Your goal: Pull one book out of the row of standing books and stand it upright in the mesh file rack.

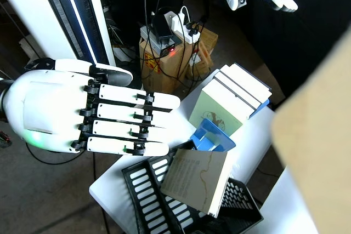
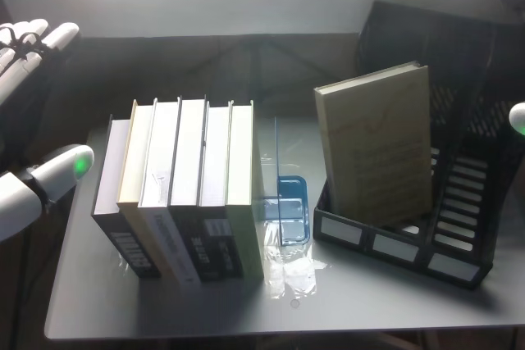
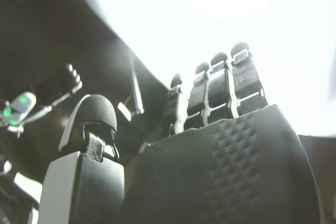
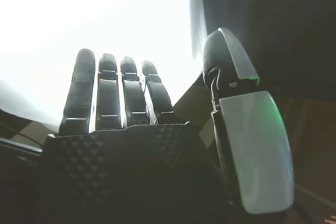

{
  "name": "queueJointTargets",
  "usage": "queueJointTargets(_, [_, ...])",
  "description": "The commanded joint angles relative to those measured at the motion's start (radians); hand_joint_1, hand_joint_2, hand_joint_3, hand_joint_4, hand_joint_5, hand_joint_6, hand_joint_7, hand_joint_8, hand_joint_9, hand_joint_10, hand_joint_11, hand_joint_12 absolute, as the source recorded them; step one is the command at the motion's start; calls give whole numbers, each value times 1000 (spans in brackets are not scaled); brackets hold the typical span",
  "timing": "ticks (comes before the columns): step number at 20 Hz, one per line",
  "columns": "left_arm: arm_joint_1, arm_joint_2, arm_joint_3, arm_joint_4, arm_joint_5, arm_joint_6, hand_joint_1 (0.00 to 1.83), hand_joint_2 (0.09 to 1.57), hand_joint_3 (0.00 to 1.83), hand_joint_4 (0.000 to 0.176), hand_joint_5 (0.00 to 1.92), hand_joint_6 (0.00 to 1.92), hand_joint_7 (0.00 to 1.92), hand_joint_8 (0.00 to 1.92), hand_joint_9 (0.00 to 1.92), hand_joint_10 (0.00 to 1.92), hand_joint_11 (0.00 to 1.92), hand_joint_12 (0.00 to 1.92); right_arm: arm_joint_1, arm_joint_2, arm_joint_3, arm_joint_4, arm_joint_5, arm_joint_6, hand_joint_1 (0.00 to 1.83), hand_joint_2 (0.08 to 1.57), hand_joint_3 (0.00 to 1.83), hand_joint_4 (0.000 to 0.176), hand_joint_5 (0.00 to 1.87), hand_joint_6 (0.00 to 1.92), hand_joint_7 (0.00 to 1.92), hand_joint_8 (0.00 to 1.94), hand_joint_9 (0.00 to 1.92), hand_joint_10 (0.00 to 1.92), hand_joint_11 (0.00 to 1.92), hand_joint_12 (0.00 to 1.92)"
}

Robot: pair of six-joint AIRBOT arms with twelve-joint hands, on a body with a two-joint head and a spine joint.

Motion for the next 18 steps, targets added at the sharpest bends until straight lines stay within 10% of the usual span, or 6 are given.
queueJointTargets(1, [-8,4,2,-8,-124,-2,281,1333,2,126,0,0,0,0,0,0,0,0,1,2,2,-24,-124,2,511,1327,9,0,0,0,0,0,51,59,0,533])
queueJointTargets(3, [-8,3,0,-8,-125,-2,291,1345,5,105,0,0,0,0,0,0,0,0,-6,1,0,-20,-127,2,505,1347,5,0,0,0,0,0,47,70,0,521])
queueJointTargets(6, [-7,3,-11,-10,-124,-3,289,1341,1,125,0,0,0,0,0,0,0,0,-7,-1,0,-19,-127,2,530,1347,2,0,0,0,0,0,21,82,0,368])
queueJointTargets(8, [-7,6,-15,-11,-122,-3,280,1351,4,93,0,0,0,0,0,0,0,0,-7,0,4,-19,-127,-3,506,1358,4,0,0,0,0,0,28,98,0,415])
queueJointTargets(12, [-8,-9,-9,-16,-121,-4,251,1339,0,134,0,0,0,0,0,0,0,0,-7,-16,14,0,-123,-4,566,1371,5,0,0,0,0,0,1,145,0,367])
queueJointTargets(18, [-9,-14,-1,-18,-98,-6,256,1341,0,116,0,0,0,0,0,0,0,0,-7,-19,22,26,-107,-11,594,1420,5,0,0,0,0,0,0,161,0,627])
